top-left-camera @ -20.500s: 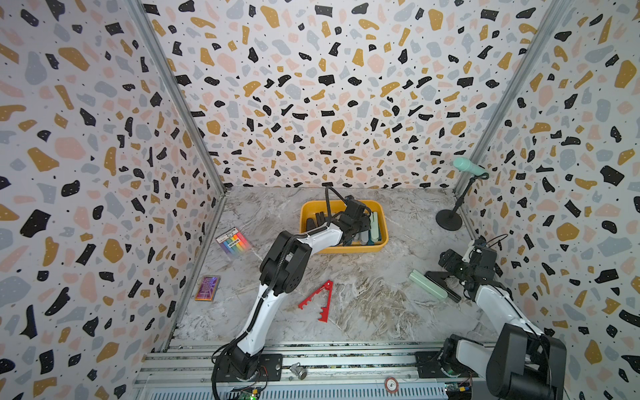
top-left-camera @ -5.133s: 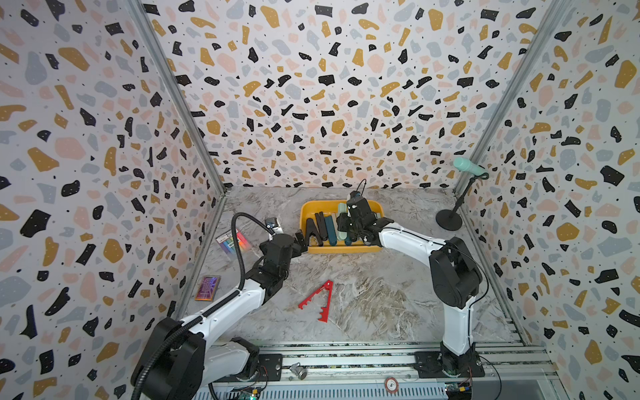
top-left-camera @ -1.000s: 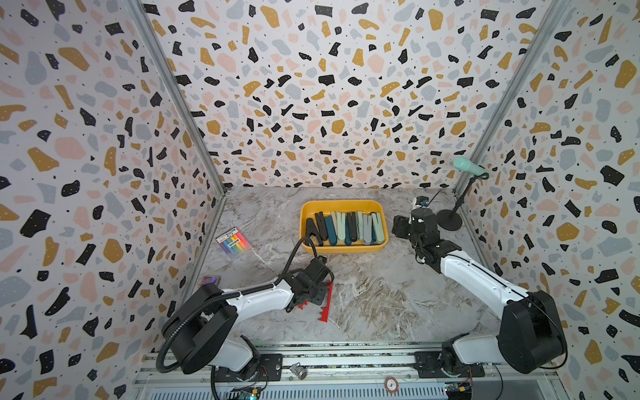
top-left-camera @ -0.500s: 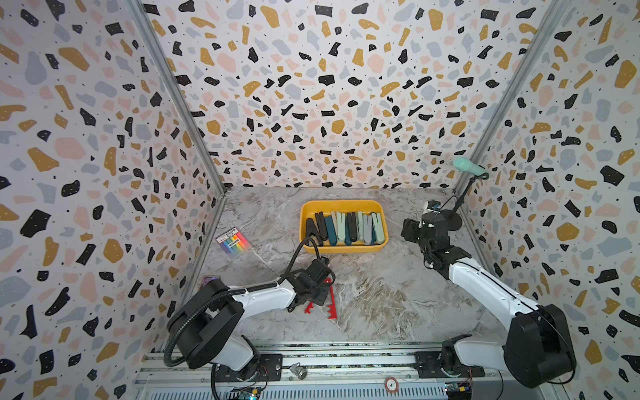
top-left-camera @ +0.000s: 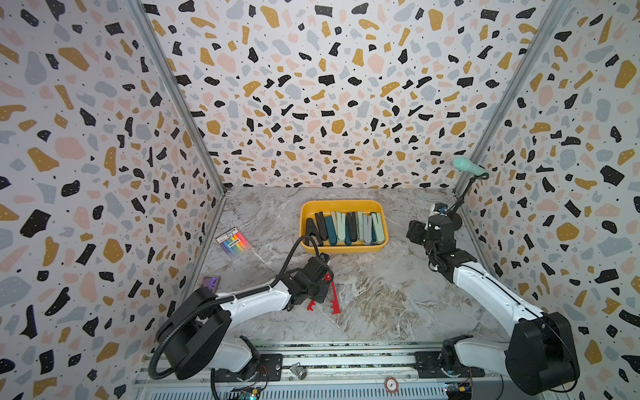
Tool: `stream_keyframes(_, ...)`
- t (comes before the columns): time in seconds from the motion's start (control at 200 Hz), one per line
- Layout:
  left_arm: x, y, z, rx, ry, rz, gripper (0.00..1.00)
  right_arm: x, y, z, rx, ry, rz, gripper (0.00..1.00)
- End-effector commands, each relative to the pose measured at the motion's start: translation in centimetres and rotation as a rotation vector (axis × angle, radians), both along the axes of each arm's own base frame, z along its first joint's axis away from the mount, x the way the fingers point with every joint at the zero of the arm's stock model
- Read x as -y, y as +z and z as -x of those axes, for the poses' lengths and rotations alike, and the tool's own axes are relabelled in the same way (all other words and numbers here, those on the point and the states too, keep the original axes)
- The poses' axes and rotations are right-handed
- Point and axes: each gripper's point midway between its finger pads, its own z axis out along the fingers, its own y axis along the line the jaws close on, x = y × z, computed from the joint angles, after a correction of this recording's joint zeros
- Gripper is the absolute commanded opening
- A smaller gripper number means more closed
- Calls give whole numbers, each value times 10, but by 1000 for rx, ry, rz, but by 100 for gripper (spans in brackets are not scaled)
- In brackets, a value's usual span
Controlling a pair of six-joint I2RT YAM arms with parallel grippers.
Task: Put the pruning pliers into the storage box
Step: Pick up the pruning pliers from the center of the board, then place the pruning pliers in the storage box.
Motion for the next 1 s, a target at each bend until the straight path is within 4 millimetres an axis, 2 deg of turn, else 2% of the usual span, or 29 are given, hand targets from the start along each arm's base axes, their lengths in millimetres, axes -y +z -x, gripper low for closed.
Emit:
stream_keyframes(0.0,4,37,-15,117,27,60,0,5,10,3,31,-11,-2,72)
stream_keyframes(0.17,-2,87,-27,242,74,118,0,13,7,10,25,-35,23,72)
stream_keyframes(0.295,-14,119,-45,314,113,166,0,16,1,14,20,-37,17,72)
stream_keyframes(0.415,-24,137,-66,359,117,144,0,16,-3,16,13,-35,10,72)
stream_keyframes(0.571,-25,150,-103,376,86,104,0,15,-3,15,16,-28,-2,72)
stream_keyframes(0.591,-24,156,-108,385,84,112,0,14,-3,16,16,-28,-2,72)
stream_keyframes(0.601,-24,151,-111,376,81,105,0,15,-3,16,16,-28,-2,72)
stream_keyframes(0.646,-22,157,-123,380,77,116,0,15,-3,17,15,-31,-1,72)
stream_keyframes(0.666,-21,152,-127,367,72,112,0,15,-3,17,15,-30,1,72)
stream_keyframes(0.671,-21,157,-129,376,71,118,0,16,-3,18,16,-30,1,72)
stream_keyframes(0.771,-15,153,-152,369,52,92,0,19,-3,20,17,-41,7,72)
stream_keyframes(0.991,-15,120,-199,306,38,17,0,27,-2,28,19,-69,12,72)
